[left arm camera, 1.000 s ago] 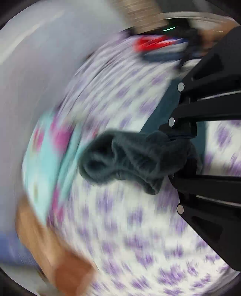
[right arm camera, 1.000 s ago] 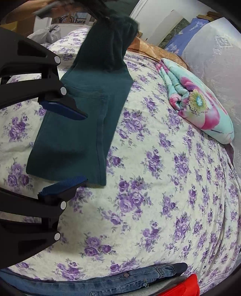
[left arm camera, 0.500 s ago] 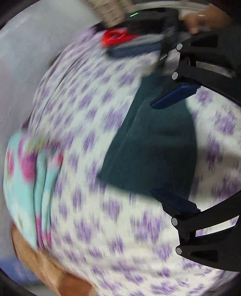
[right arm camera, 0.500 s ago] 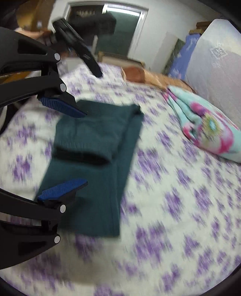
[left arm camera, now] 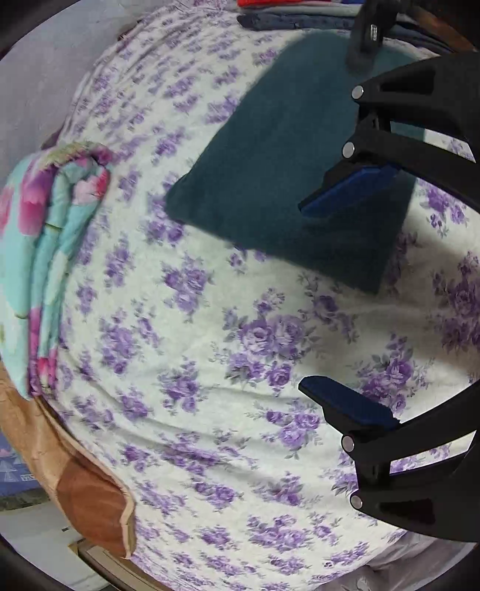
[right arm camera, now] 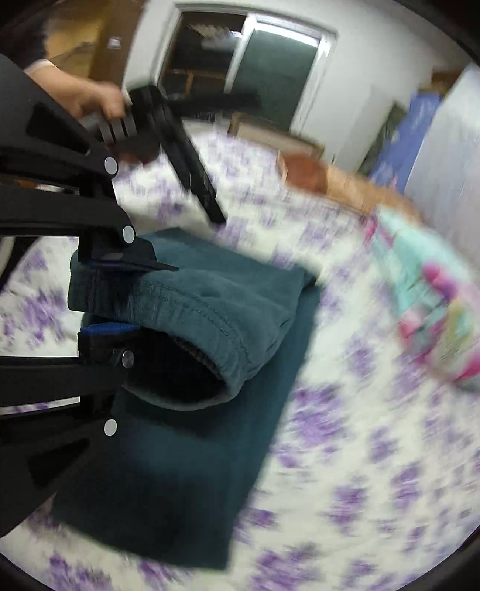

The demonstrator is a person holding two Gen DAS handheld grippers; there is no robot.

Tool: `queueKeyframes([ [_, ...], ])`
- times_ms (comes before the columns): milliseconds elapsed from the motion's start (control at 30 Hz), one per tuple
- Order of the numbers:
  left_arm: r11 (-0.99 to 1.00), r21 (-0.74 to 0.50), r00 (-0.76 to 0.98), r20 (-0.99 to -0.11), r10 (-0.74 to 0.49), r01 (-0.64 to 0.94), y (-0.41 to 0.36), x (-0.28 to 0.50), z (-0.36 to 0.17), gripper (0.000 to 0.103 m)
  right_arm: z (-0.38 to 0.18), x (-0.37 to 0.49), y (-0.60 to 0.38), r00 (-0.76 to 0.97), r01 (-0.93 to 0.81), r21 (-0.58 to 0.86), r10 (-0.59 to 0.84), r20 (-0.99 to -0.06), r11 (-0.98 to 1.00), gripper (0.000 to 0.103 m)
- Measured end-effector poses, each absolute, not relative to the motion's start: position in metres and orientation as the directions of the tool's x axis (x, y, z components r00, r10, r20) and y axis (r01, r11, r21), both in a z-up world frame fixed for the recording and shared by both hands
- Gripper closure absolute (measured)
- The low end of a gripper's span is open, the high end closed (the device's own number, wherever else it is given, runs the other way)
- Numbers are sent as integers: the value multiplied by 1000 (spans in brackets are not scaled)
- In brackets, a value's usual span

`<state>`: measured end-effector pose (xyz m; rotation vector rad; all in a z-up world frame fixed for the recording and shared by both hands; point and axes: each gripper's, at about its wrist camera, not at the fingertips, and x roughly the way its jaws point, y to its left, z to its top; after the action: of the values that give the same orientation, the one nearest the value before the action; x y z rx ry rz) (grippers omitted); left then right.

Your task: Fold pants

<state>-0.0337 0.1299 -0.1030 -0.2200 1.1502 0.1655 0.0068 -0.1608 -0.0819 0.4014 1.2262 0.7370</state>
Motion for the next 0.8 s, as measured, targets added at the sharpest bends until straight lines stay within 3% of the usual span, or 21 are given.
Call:
queueKeyframes([
  [100, 967, -95, 468, -884, 28, -238, 119, -33, -84, 18, -60, 5, -193, 211, -298, 608, 672, -710, 736, 81],
  [200, 981, -78, 485, -874, 18, -177, 98, -23, -83, 15, -76, 9, -231, 260, -234, 486, 536, -803, 842, 79],
  [267, 990, -44, 465, -885, 24, -133, 78, -13, -94, 15, -111, 18, -249, 240, -171, 414, 445, -863, 894, 72],
  [333, 995, 6, 451, -891, 52, -103, 58, -4, -108, 15, -152, 24, -262, 149, -85, 425, 433, -889, 901, 52],
  [467, 988, 146, 393, -907, 152, -45, 36, 7, -140, 15, -137, 18, -269, 197, -90, 404, 414, -888, 910, 43],
  [567, 991, 118, 404, -905, 132, -59, 41, 3, -136, 16, -100, 12, -276, 337, -124, 347, 369, -866, 930, 52],
  [600, 994, 92, 405, -908, 109, -61, 44, 1, -131, 16, -82, 9, -271, 425, -170, 292, 337, -840, 941, 68],
  [633, 995, 78, 412, -906, 97, -62, 45, 1, -128, 16, -77, 11, -263, 443, -209, 252, 321, -837, 945, 75],
  [800, 991, 117, 459, -879, 132, -62, 36, 28, -117, 15, -91, 44, -223, 405, -247, 297, 376, -833, 923, 75],
])
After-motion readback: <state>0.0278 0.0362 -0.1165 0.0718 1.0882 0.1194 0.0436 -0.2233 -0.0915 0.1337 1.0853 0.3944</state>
